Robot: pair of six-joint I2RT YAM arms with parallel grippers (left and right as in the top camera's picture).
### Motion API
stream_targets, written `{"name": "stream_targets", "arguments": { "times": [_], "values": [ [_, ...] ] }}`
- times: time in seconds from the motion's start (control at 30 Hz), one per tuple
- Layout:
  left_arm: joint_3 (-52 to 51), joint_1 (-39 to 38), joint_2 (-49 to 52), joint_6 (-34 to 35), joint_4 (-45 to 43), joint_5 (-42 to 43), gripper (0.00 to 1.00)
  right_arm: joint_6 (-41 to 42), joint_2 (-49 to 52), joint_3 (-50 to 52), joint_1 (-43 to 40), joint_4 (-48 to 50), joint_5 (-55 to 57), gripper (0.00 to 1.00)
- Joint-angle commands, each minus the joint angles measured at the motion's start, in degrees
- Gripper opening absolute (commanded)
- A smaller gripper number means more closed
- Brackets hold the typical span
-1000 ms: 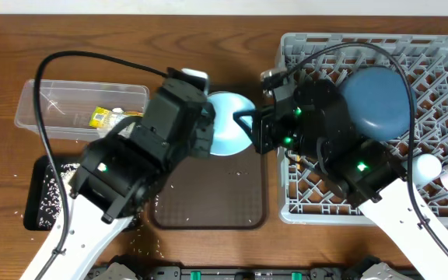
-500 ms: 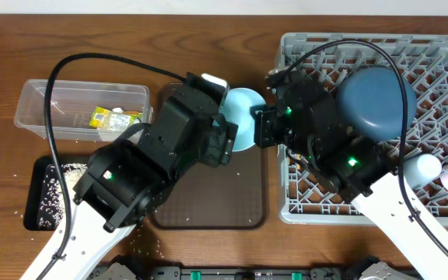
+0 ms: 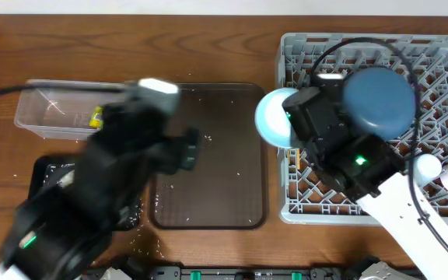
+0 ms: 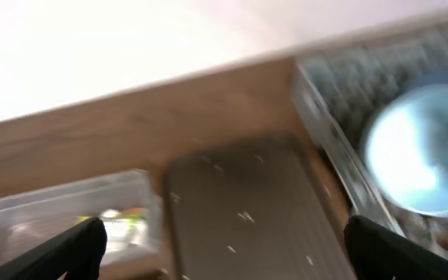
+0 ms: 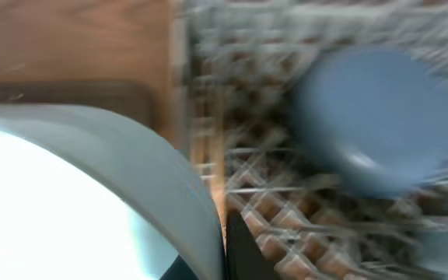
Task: Sort waste into correct bins and load items into the dishwasher rack
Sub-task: 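Grasp the bowl rim with right gripper and release left gripper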
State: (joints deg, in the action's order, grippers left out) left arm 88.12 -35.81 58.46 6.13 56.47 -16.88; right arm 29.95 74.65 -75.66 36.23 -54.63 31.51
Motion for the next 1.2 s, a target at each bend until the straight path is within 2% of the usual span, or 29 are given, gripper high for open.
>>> {"name": "stream_targets", "arguments": {
  "times": [0.0, 0.2, 0.5, 0.9, 0.97, 1.03, 1.17],
  "values": [
    [1.81, 5.18, -6.21, 1.9, -0.02, -5.49, 0.98, 1.29, -0.13, -7.13, 0.24, -4.31, 13.27, 0.01],
    [1.81, 11.89, -14.64, 1.81, 0.07, -5.81, 0.98, 1.09, -0.11, -14.82, 0.31, -15.28, 15.26, 0.01],
    [1.79, 12.55, -20.17, 1.84, 3.87, -6.34, 0.98, -0.42, 2.12, -15.1, 0.74, -21.75, 18.64, 0.01],
    [1.79, 12.55, -20.17, 1.84, 12.57, -6.34, 0.98, -1.62, 21.62, -18.36, 0.96, -24.87, 26.93, 0.01],
    [1.79, 12.55, -20.15, 1.84, 14.25, -6.34, 0.98, -0.72, 24.48, -20.22, 0.92, -25.44, 26.95, 0.01],
    [1.79, 12.55, -20.15, 1.84, 15.98, -6.34, 0.98, 3.74, 27.15, -22.75, 0.92, -27.93, 27.47, 0.01],
    [1.79, 12.55, -20.15, 1.84, 19.37, -6.34, 0.98, 3.63, 30.32, -25.03, 0.81, -27.65, 30.56, 0.01]
  ]
}}
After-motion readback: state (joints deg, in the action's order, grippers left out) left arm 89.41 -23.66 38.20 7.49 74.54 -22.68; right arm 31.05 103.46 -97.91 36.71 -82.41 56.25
